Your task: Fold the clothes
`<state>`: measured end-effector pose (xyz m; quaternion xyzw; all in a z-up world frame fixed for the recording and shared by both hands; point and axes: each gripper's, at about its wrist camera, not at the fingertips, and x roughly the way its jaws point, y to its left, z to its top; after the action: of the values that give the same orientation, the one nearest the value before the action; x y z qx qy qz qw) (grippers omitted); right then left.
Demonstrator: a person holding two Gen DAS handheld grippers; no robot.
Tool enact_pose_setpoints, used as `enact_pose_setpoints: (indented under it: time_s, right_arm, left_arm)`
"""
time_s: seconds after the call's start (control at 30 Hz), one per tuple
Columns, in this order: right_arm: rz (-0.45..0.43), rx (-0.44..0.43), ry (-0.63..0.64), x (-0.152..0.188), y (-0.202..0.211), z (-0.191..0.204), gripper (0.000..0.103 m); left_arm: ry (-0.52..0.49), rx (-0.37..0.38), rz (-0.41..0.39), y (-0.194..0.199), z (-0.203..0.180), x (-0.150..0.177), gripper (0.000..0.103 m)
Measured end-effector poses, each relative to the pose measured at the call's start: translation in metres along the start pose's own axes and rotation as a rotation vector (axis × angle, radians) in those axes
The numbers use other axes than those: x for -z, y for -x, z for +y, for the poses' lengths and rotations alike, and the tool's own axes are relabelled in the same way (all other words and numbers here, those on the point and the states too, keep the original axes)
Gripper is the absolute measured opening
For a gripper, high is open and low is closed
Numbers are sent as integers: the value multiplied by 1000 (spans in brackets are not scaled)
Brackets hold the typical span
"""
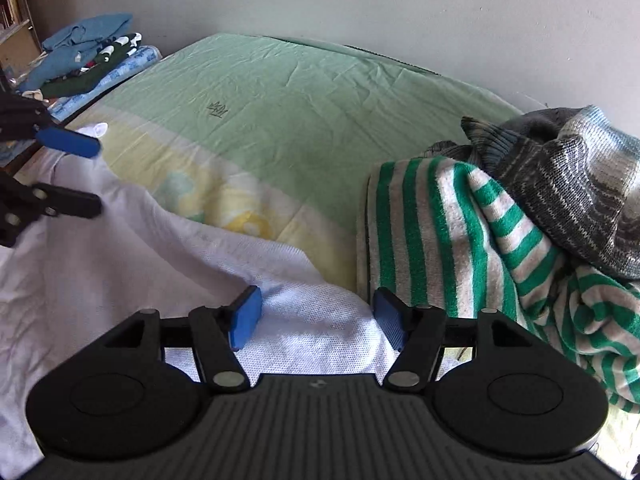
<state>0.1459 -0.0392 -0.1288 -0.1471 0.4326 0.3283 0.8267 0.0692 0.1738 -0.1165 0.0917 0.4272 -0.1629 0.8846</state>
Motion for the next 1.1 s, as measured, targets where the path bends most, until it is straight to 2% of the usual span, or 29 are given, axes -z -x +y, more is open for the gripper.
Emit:
enact_pose_setpoints:
  time_s: [0.07,0.1,0.13,0.17,0.23,0.3,0.37,0.47,0.67,0.77,0.87,0.93,1.0,1.07,1.1]
  right_arm:
    - [16,-43,-17,3,2,-5,65]
    - [19,-47,-17,5,2,-7,63]
    - [12,-45,-12,8,3,-7,62]
    - [3,-42,-7,11,4,-7,58]
    - [-10,-1,-4,14,5,-5,41]
    - [-28,27,-24,14,9,-5,10]
    - [-67,29,-57,11,17,-8,9]
    - [-148,44,-74,1,31,-9,9]
    - [-309,102,-149,-32,44,-18,8]
    - [-336,142,-199,-43,32,-22,7]
    - [-291,194,-201,-44,-6,-19,10]
    - [-234,224,-184,-41,-29,-15,17]
    - [-251,225,-205,-35,-26,-13,26]
    - [-274,191,-259,-28,-4,-15,36]
    - [-281,166,-288,-21,15,-16,37]
  left_arm:
    - [-5,43,30,-8,-4,3,46]
    - [-1,60,41,-10,-5,5,33]
    - [3,75,51,-12,-6,7,26]
    - [13,75,49,-13,-7,7,24]
    - [33,65,40,-10,-8,7,12]
    - [43,47,31,-7,-8,5,10]
    - [53,23,18,-4,-6,0,9]
    - [53,-52,-26,2,-3,-18,8]
    - [84,-178,-120,8,17,-64,9]
    - [85,-227,-101,-12,22,-75,11]
    - [31,-310,-15,-49,15,-65,15]
    - [25,-315,-3,-49,13,-52,18]
    - [39,-300,-6,-40,14,-40,25]
    - [60,-275,-31,-8,18,-23,27]
    - [70,-263,-44,9,21,-14,28]
